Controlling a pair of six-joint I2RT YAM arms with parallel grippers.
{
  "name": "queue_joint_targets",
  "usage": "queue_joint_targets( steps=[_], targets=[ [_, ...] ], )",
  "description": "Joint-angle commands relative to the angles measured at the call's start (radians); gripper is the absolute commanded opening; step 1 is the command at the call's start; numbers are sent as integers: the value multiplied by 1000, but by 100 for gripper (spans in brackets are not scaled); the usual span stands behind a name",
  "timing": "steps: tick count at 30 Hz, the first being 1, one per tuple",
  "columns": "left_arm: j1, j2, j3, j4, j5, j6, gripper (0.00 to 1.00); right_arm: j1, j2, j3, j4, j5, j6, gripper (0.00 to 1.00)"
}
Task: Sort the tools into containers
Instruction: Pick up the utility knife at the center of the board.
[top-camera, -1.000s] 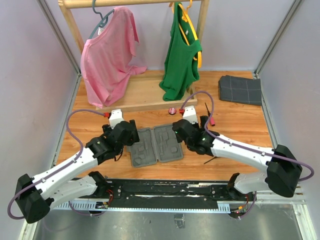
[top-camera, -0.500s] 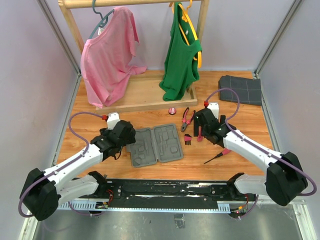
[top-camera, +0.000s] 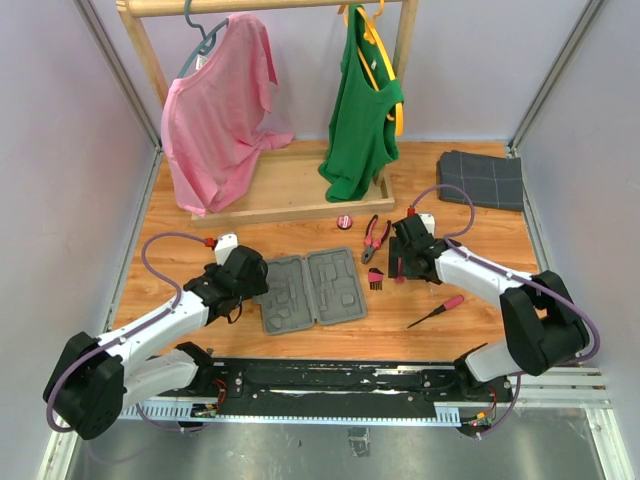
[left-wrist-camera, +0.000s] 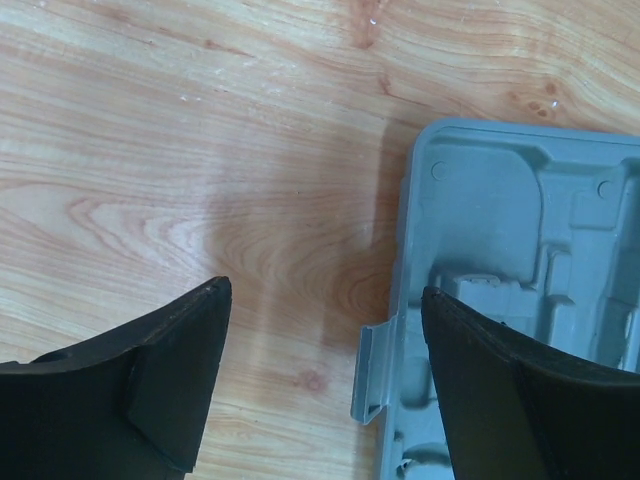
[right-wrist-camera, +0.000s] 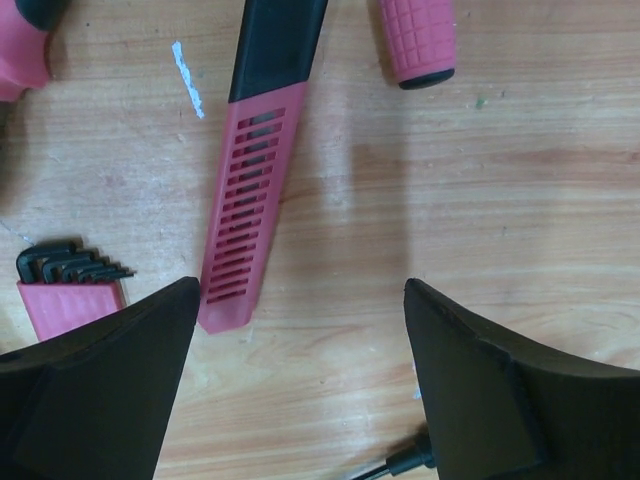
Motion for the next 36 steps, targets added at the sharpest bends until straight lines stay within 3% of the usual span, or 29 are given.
queue_joint_targets(
  steps=[1,10,22,36],
  targets=[
    [15,19,-12,60,15,17,80,-45,37,32,48,-40,24,82],
    [24,33,-18,84,25,33,71,-87,115,59,97,-71,43,70],
    [41,45,-23,113,58,44,49,-110,151,40,121,-92,29,47],
    [57,123,-7,181,140,47,43,-114,24,-40,124,-144,-7,24]
  ],
)
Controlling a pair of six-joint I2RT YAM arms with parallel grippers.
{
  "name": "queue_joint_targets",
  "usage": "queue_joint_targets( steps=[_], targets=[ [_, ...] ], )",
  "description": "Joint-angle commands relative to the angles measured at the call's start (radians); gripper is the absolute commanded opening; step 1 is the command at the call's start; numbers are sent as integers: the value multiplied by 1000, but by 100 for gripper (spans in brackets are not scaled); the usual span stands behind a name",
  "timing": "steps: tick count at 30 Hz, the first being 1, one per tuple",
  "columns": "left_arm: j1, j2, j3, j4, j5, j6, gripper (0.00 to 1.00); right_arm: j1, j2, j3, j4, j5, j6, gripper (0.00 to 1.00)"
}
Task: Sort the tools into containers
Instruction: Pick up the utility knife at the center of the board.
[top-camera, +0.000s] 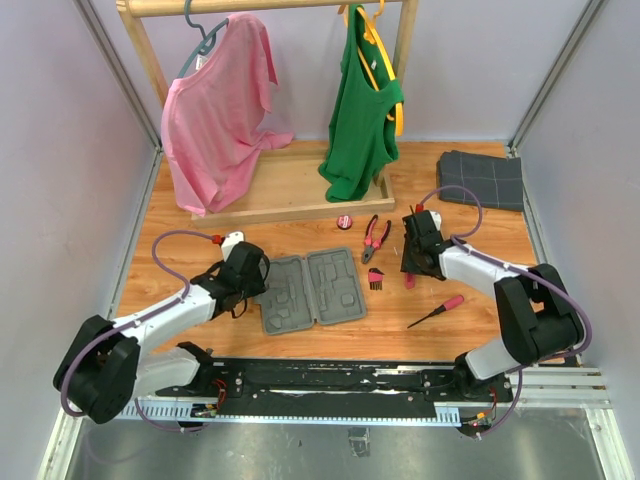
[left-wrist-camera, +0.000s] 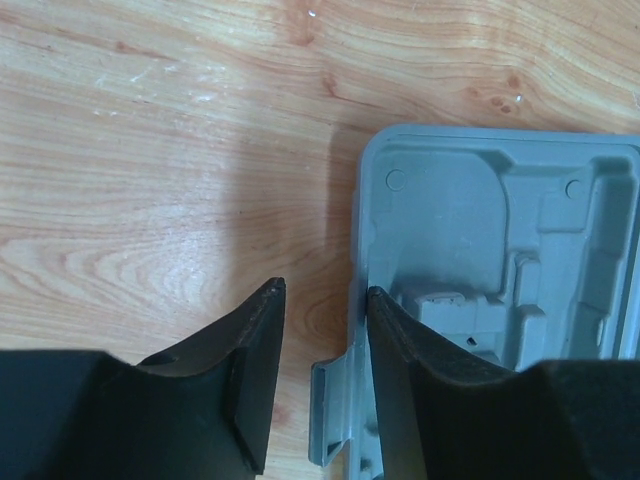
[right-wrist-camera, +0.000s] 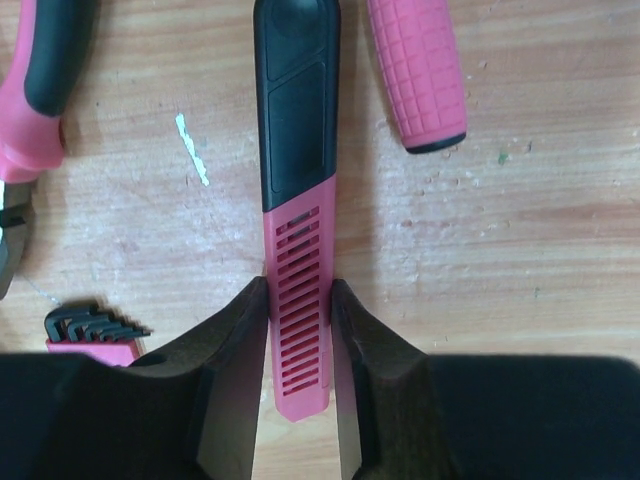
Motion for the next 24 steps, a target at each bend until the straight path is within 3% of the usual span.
queue_joint_targets(
  steps=[1,13,24],
  targets=[
    [19,22,10,37,30,6,41,-14,-68,-34,-28,-22,-26,23],
    [31,89,36,90,57,28,40,-14,-136,-71,-34,-44,-46,15],
    [46,171,86,111,55,25,12,-13,-272,-115,-62,-76,-53,14]
  ],
)
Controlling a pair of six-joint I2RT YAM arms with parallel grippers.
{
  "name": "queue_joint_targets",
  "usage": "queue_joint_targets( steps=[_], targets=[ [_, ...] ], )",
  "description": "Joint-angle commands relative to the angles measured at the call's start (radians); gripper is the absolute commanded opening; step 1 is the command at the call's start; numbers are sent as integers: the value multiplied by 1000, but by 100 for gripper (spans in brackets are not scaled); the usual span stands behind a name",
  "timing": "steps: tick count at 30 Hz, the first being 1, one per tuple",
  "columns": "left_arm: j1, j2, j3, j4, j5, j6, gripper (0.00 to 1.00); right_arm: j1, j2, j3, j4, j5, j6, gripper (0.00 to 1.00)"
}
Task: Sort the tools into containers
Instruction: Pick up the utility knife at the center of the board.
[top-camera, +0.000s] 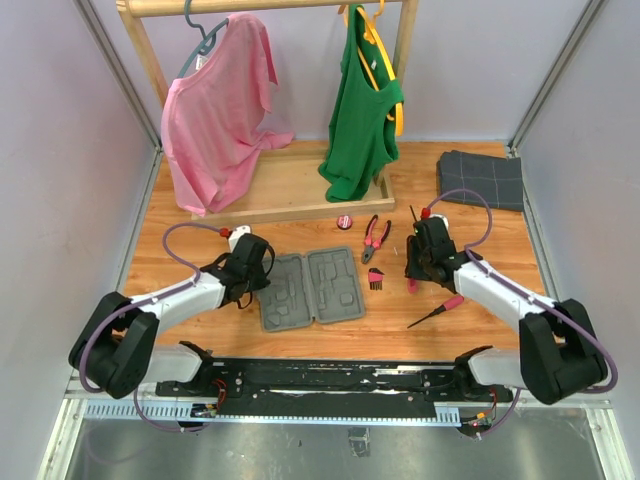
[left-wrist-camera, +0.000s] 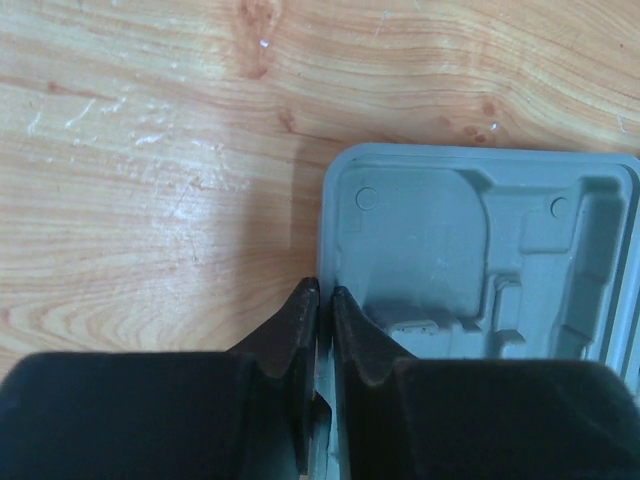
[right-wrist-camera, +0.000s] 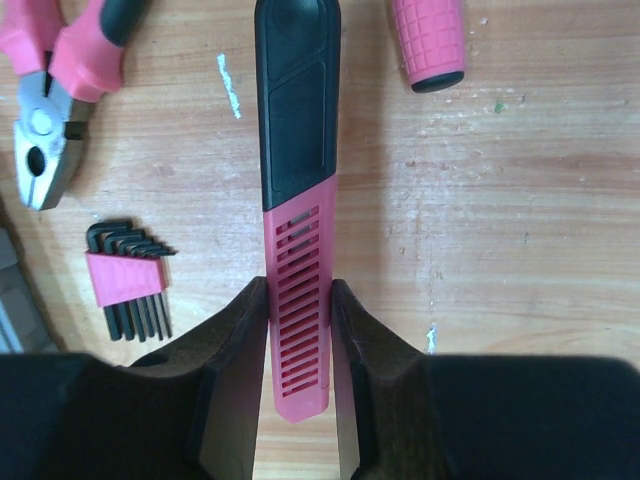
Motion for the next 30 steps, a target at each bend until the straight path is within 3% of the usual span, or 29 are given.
queue_joint_targets(
  steps=[1,6,10,16,24,30],
  targets=[
    [21,32,37,32,-7,-6,9,-14,-101,-32,-34,-14,-20,14],
    [35,52,39,37,-10,-32,0,-14,-217,-64,-44,-44,-36,14],
    [38,45,35,43,3,-28,15,-14,-292,-86,-42,-87,-51,15],
    [38,-40,33,0,-12,-4,55,-13,-395,-122,16,-207,-78,16],
    [38,-218,73,-127,-62,13,65,3,-444,-160,143,-402,-70,16],
    [38,-406,106,-113,70,76,70,153,-451,-160,221,-329,-55,14]
  ],
)
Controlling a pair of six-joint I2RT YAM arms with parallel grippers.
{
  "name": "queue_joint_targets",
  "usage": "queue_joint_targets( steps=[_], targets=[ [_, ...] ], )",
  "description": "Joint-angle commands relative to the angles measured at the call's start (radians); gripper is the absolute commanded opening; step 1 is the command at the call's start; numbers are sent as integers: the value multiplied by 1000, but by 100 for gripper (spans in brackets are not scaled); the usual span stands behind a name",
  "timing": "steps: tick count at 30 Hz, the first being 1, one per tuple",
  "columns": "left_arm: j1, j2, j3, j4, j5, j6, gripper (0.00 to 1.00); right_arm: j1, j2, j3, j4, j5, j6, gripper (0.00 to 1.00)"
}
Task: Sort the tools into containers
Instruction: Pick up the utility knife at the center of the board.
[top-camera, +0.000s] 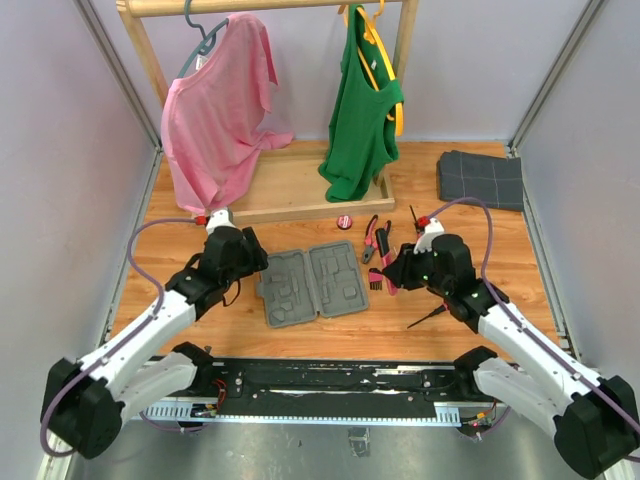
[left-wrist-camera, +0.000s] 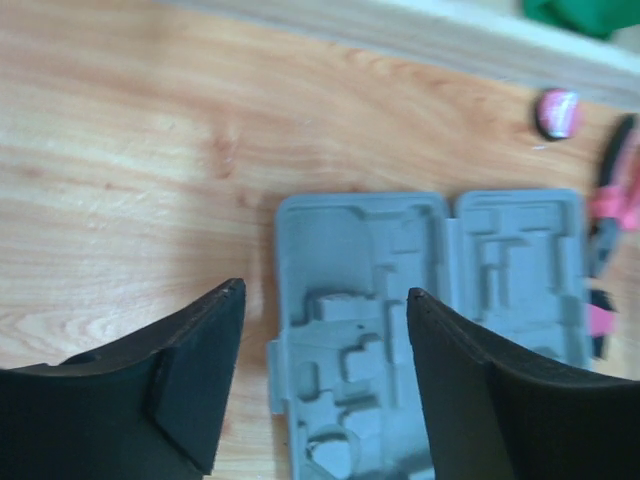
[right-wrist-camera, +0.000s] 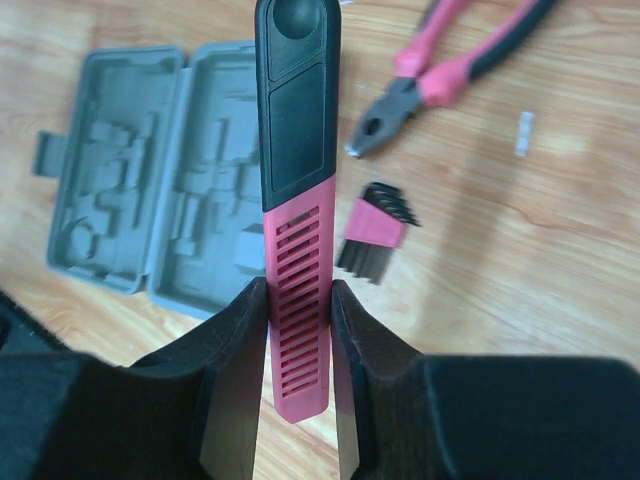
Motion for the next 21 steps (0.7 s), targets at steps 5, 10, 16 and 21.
queue_joint_targets(
  steps=[5,10,16,21],
  targets=[
    [5,-208,60,97,265,59,80,208,31,10,183,47,36,12],
    [-34,-228,56,172,351,5,82,312,95,55,242,67,47,12],
    [-110,-193,43,240,354,-40,83,445,165,108,296,115,58,11],
    [-148,-147,26,309,389,-72,83,498,207,138,341,131,75,10]
  ],
)
